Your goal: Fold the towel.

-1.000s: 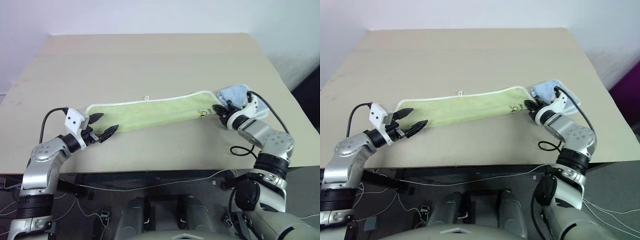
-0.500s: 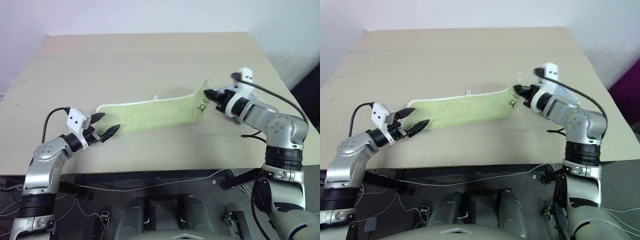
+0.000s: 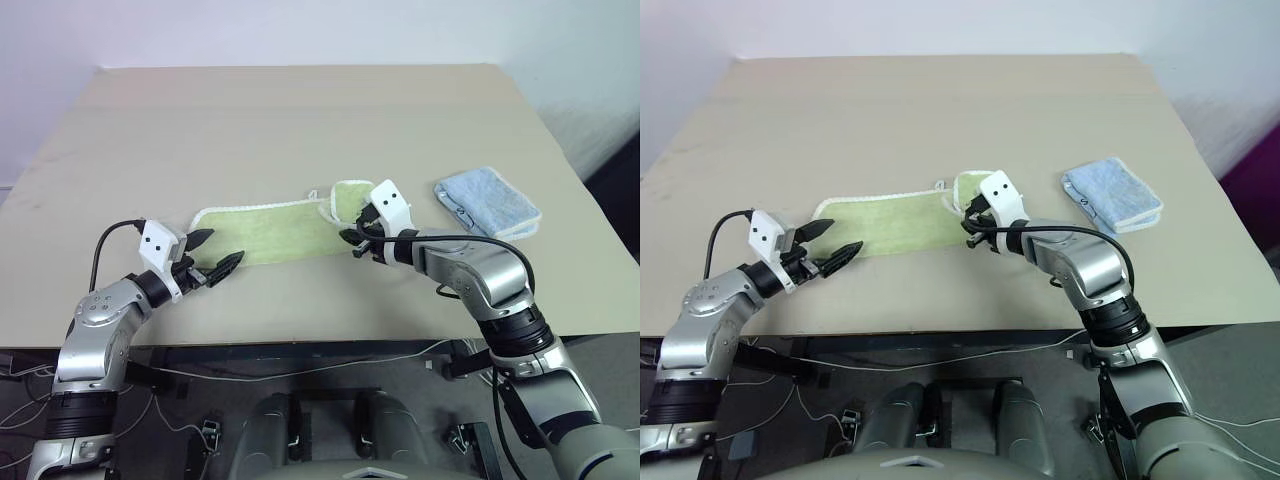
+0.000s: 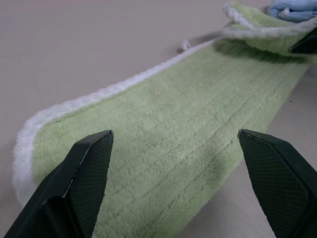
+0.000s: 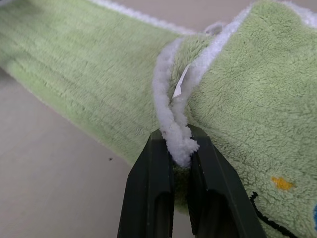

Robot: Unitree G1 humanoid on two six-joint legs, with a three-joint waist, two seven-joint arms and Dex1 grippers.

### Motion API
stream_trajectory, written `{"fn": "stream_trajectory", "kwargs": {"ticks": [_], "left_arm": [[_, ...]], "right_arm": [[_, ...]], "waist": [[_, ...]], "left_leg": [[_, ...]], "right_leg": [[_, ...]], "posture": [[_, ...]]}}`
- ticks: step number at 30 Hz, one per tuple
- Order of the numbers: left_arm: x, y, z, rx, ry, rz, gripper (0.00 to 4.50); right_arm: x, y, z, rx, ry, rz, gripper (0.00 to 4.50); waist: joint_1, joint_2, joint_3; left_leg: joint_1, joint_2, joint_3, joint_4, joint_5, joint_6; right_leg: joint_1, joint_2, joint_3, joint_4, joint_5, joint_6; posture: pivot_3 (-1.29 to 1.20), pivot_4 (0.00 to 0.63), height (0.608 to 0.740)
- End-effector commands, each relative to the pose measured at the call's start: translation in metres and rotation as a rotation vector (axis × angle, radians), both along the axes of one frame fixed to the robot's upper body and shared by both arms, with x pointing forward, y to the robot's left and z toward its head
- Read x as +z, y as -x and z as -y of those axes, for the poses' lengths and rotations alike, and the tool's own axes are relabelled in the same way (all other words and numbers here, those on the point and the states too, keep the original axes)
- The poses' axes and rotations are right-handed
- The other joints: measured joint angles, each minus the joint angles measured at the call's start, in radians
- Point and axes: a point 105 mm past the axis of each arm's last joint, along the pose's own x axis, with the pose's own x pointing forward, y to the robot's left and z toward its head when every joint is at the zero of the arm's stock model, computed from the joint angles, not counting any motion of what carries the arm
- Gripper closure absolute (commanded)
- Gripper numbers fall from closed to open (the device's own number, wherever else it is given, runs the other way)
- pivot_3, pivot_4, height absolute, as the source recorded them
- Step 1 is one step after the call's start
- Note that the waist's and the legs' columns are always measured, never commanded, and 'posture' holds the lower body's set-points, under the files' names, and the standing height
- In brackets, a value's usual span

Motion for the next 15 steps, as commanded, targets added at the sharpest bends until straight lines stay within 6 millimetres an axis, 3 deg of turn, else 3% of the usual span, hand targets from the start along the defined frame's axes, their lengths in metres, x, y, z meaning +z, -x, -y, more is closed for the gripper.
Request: {"fn": "stream_trajectory", "kwargs": {"ticks": [1,8,12,15], "left_arm": [[0.012,0.005,0.002,-0.004,0.014,0.044,0.29],[0.021,0.019,0.0,0.053,0.194,0.034,0.29],[0.03,0.029,-0.005,0.143,0.408,0.012,0.29],[0.028,0.036,-0.009,0.245,0.592,-0.036,0.29]], "right_arm": [[0.014,0.003,-0.005,0.037,-0.063,0.038,3.7],[0.035,0.015,0.004,0.093,-0.156,0.059,1.46],[0.055,0.007,0.02,0.053,-0.2,0.149,0.14],[0.059,-0.01,0.032,-0.013,-0.218,0.189,0.25]], "waist": [[-0.001,0.0,0.0],[0.0,0.0,0.0],[0.0,0.0,0.0],[0.0,0.0,0.0]], "left_leg": [[0.0,0.0,0.0,0.0,0.0,0.0],[-0.001,0.0,-0.001,0.0,0.0,0.0],[-0.001,0.0,-0.001,0.0,-0.001,-0.002],[-0.001,0.0,-0.002,0.0,-0.001,-0.001]], "right_leg": [[0.0,0.0,0.0,0.0,0.0,0.0],[-0.001,-0.001,0.0,0.0,0.0,0.0],[-0.001,-0.001,0.0,-0.001,0.0,0.0],[0.0,-0.001,0.0,-0.001,0.0,0.0]], "posture": [[0.0,0.15,0.74],[0.0,0.15,0.74],[0.0,0.15,0.74],[0.0,0.15,0.74]]}}
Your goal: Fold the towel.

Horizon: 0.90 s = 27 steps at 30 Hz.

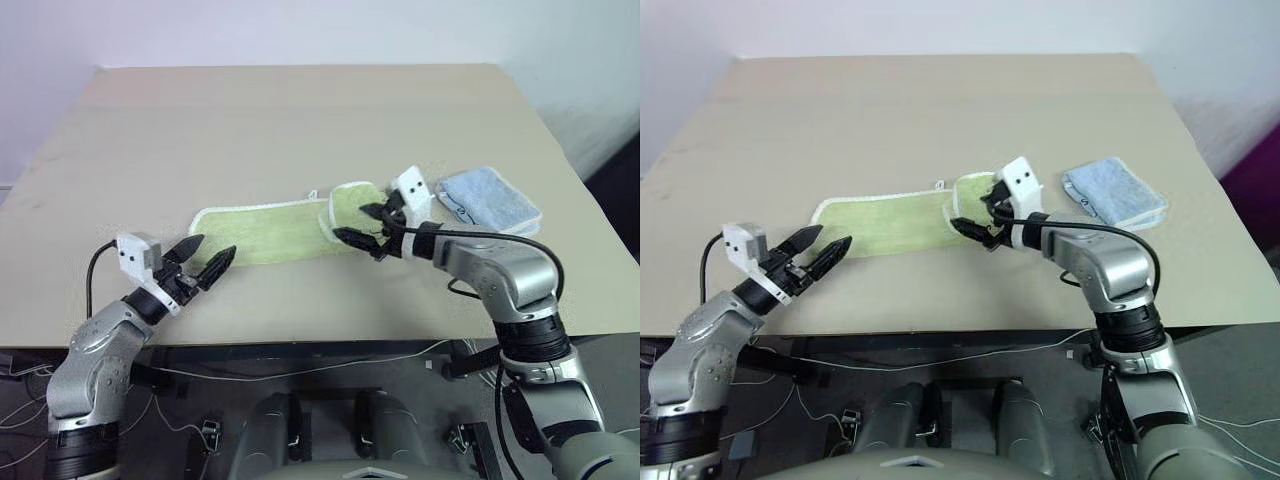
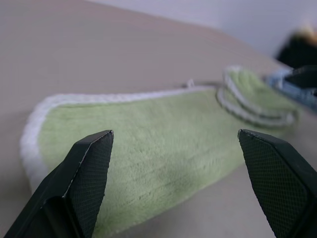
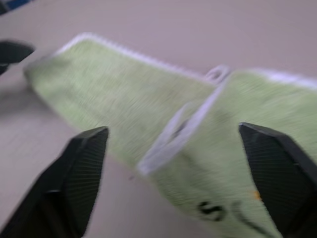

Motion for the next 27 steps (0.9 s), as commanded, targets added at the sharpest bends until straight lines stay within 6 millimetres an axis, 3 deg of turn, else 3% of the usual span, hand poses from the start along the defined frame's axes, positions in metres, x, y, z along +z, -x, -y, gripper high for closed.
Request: {"fn": "stream_trajectory", "kwargs": {"ticks": [1,6,9,15,18,21,27], "left_arm": [[0.012,0.009,-0.003,0.091,0.162,-0.015,0.29],[-0.008,0.016,0.001,0.181,0.323,-0.153,0.29],[-0.019,0.02,0.002,0.232,0.409,-0.225,0.29],[-0.038,0.021,0.002,0.316,0.528,-0.343,0.29],[-0.041,0.02,0.009,0.313,0.577,-0.378,0.15],[-0.045,0.017,0.01,0.332,0.658,-0.411,0.15],[-0.049,0.003,0.002,0.396,0.845,-0.45,0.15]], "right_arm": [[0.018,-0.019,0.011,-0.067,-0.032,0.089,0.51],[0.004,-0.041,0.008,-0.095,-0.026,0.101,2.23],[-0.018,-0.051,-0.002,-0.094,-0.01,0.08,3.22],[-0.068,-0.051,-0.012,-0.057,0.113,0.04,3.22],[-0.077,-0.048,-0.012,-0.046,0.152,0.057,3.24],[-0.063,-0.045,-0.014,-0.028,0.121,0.116,3.24],[-0.004,-0.032,-0.01,0.015,-0.014,0.267,3.24]], "waist": [[-0.001,0.0,0.0],[0.0,0.0,0.0],[-0.001,-0.001,0.0],[0.0,-0.001,0.0],[0.0,-0.001,0.0],[0.001,-0.001,-0.001],[0.011,0.0,-0.001]], "left_leg": [[0.0,0.0,0.0,0.0,0.001,0.001],[0.0,0.0,0.0,0.001,0.001,0.001],[0.0,0.0,0.0,0.001,0.001,0.002],[0.0,0.0,0.0,0.002,0.001,0.002],[0.005,0.0,0.0,0.002,0.001,0.002],[0.006,0.0,0.0,0.002,0.001,0.002],[0.006,-0.001,-0.001,0.002,0.0,0.001]], "right_leg": [[0.0,0.0,0.0,0.0,0.0,0.0],[0.001,0.002,-0.001,0.001,0.0,0.0],[0.001,0.002,-0.002,0.001,0.0,0.0],[0.002,0.004,-0.002,0.001,0.0,0.0],[0.006,0.004,-0.002,0.0,0.0,0.0],[0.007,0.003,-0.002,0.0,0.0,0.0],[0.007,0.001,-0.002,0.0,0.0,-0.001]], "posture": [[0.0,0.15,0.74],[0.0,0.15,0.74],[0.0,0.15,0.74],[0.0,0.15,0.74],[0.0,0.15,0.74],[0.0,0.15,0.74],[0.0,0.15,0.74]]}}
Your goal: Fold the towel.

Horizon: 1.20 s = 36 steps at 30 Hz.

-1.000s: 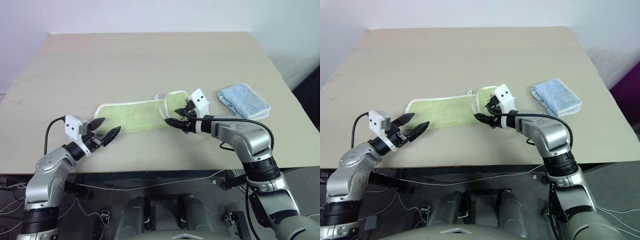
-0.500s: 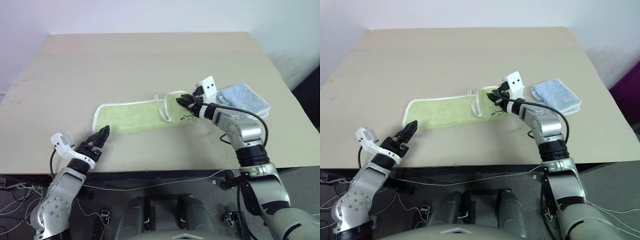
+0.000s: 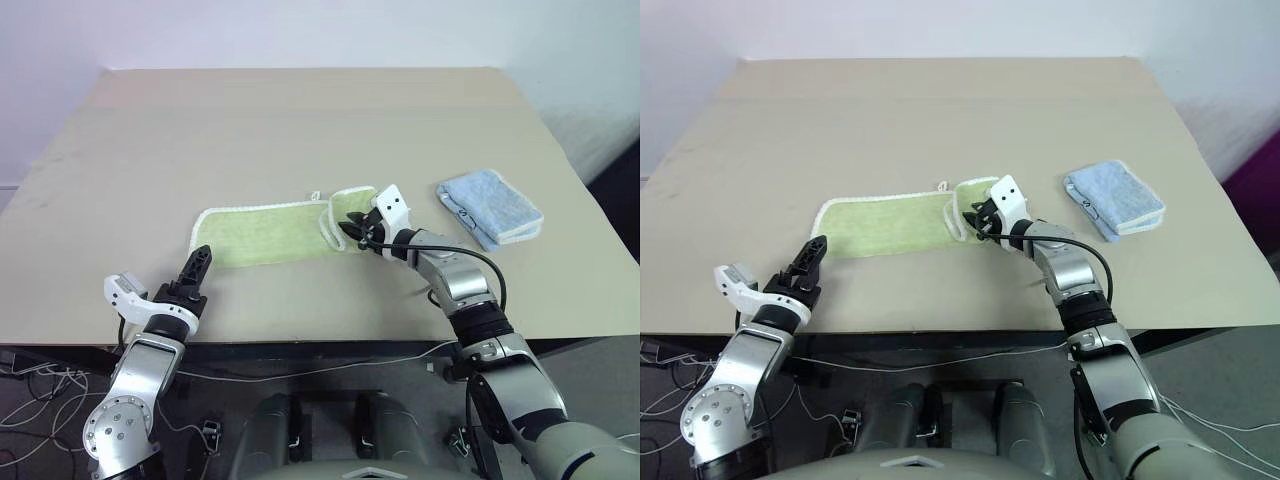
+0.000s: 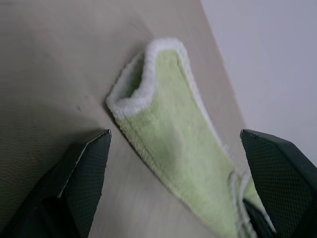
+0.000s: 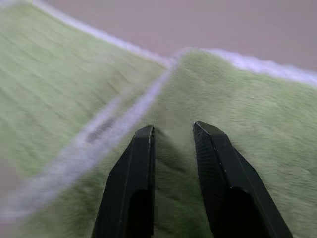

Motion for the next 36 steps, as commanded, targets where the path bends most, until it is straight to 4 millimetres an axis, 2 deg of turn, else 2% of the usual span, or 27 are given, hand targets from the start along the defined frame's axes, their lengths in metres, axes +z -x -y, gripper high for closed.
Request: {"fn": "stream_trajectory", "kwargs": {"ticks": [1,3,6,13,16,26,27,32,36], "left_arm": [[-0.017,-0.009,-0.002,0.011,0.068,-0.088,0.15],[-0.019,-0.015,-0.001,-0.004,0.079,-0.103,0.15],[-0.019,-0.022,0.002,-0.034,0.075,-0.109,0.15],[-0.015,-0.041,0.009,-0.086,0.093,-0.098,0.15],[-0.012,-0.046,0.01,-0.09,0.103,-0.087,0.74],[-0.009,-0.052,0.009,-0.084,0.113,-0.069,4.29],[-0.008,-0.052,0.009,-0.084,0.113,-0.068,4.46],[-0.005,-0.053,0.005,-0.07,0.114,-0.049,4.46],[0.007,-0.054,-0.012,-0.03,0.097,0.0,4.46]], "right_arm": [[0.053,0.007,0.005,0.025,-0.096,0.135,3.24],[0.07,0.013,0.008,0.032,-0.126,0.168,3.24],[0.084,0.02,0.01,0.044,-0.145,0.196,3.24],[0.084,0.026,0.011,0.034,-0.139,0.201,3.24],[0.083,0.027,0.013,0.021,-0.14,0.199,3.25],[0.076,0.035,0.012,0.002,-0.148,0.186,3.25],[0.076,0.035,0.012,0.002,-0.149,0.184,3.25],[0.075,0.037,0.011,0.001,-0.152,0.181,3.25],[0.074,0.038,0.011,0.001,-0.153,0.179,3.25]], "waist": [[0.009,0.001,0.0],[0.02,0.002,-0.001],[0.022,0.003,-0.002],[0.036,0.006,-0.003],[0.046,0.006,-0.003],[0.046,0.007,-0.003],[0.046,0.007,-0.003],[0.045,0.007,-0.003],[0.044,0.007,-0.003]], "left_leg": [[0.0,0.0,0.0,0.0,-0.001,-0.001],[0.001,0.0,0.0,0.0,-0.001,-0.002],[0.001,0.0,-0.001,0.0,-0.001,-0.003],[0.001,0.0,-0.001,0.0,-0.001,-0.003],[0.001,0.0,-0.001,0.0,-0.001,-0.003],[-0.002,0.0,-0.002,-0.001,-0.001,-0.003],[-0.001,0.0,-0.002,-0.001,-0.001,-0.003],[-0.001,0.001,-0.002,-0.001,-0.001,-0.003],[-0.001,0.001,-0.002,-0.001,-0.001,-0.003]], "right_leg": [[0.0,0.0,0.0,0.0,-0.001,-0.002],[0.0,0.0,-0.001,0.0,-0.002,-0.003],[0.002,0.0,-0.002,-0.001,-0.002,-0.003],[0.002,-0.001,-0.004,-0.003,-0.002,-0.004],[0.002,0.0,-0.004,-0.005,-0.002,-0.004],[0.003,0.0,-0.005,-0.008,-0.002,-0.004],[0.004,0.0,-0.005,-0.008,-0.002,-0.004],[0.003,0.0,-0.005,-0.009,-0.002,-0.004],[0.003,0.0,-0.005,-0.009,-0.002,-0.004]], "posture": [[0.0,0.15,0.74],[0.0,0.15,0.74],[0.0,0.15,0.74],[0.0,0.15,0.74],[0.0,0.15,0.74],[0.0,0.15,0.74],[0.0,0.15,0.74],[0.0,0.15,0.74],[0.0,0.15,0.74]]}}
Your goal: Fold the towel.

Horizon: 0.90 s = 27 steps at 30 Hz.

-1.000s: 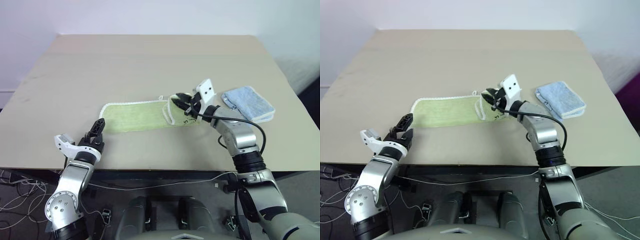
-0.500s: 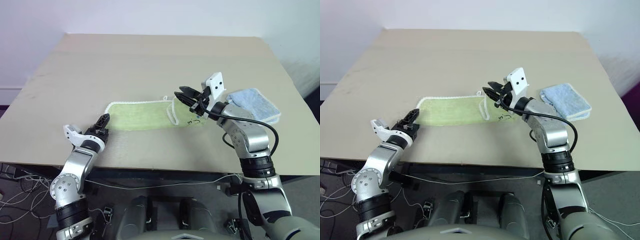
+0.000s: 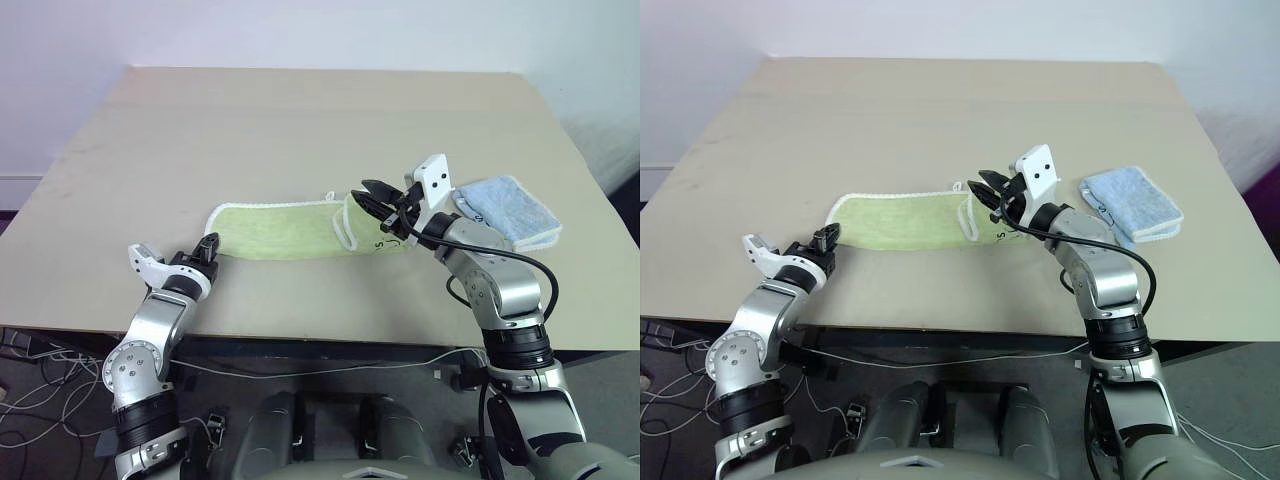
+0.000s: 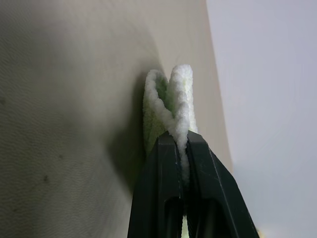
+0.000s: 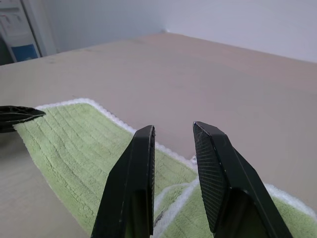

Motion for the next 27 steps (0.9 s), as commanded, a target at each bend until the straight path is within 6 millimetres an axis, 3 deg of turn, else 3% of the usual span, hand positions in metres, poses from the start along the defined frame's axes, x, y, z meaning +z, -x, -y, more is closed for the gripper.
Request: {"fn": "stream_trajectory", "kwargs": {"ticks": [1,9,15,19,23,27], "left_arm": [[0.007,-0.002,-0.023,0.062,-0.02,0.031,4.46],[0.057,-0.003,-0.087,0.166,-0.207,0.141,4.46],[0.094,-0.007,-0.095,0.113,-0.39,0.232,4.46],[0.121,-0.012,-0.064,-0.029,-0.5,0.348,4.46],[0.137,-0.016,-0.003,-0.255,-0.623,0.471,4.46],[0.135,-0.019,0.061,-0.466,-0.757,0.539,4.46]], "right_arm": [[0.015,0.006,-0.004,0.017,-0.018,0.054,3.25],[0.017,0.004,-0.003,0.008,-0.018,0.062,3.25],[0.018,0.004,-0.002,0.002,-0.02,0.065,3.25],[0.017,0.003,-0.001,-0.007,-0.02,0.064,3.25],[0.016,0.003,0.0,-0.014,-0.021,0.062,3.25],[0.016,0.001,0.001,-0.024,-0.026,0.062,3.25]], "waist": [[-0.002,0.0,0.0],[-0.034,-0.005,0.003],[-0.041,-0.006,0.004],[-0.045,-0.007,0.004],[-0.047,-0.007,0.004],[-0.051,-0.007,0.004]], "left_leg": [[0.0,0.0,0.0,0.0,0.0,0.0],[-0.01,0.001,0.0,-0.001,0.002,0.002],[-0.014,0.0,0.001,-0.001,0.005,-0.003],[-0.015,0.0,0.001,-0.001,0.005,-0.003],[-0.015,0.0,0.001,-0.001,0.004,-0.005],[-0.014,0.0,0.001,-0.001,0.006,-0.004]], "right_leg": [[0.0,0.0,0.0,0.0,0.0,0.0],[-0.008,0.002,0.0,-0.001,0.002,0.003],[-0.011,0.004,0.0,-0.003,0.002,0.004],[-0.011,0.004,-0.001,-0.003,0.003,0.005],[-0.011,0.004,-0.001,-0.003,0.004,0.006],[-0.011,0.005,-0.001,-0.003,0.004,0.007]], "posture": [[0.0,0.15,0.74],[0.0,0.15,0.74],[0.0,0.15,0.74],[0.0,0.15,0.74],[0.0,0.15,0.74],[0.0,0.15,0.74]]}}
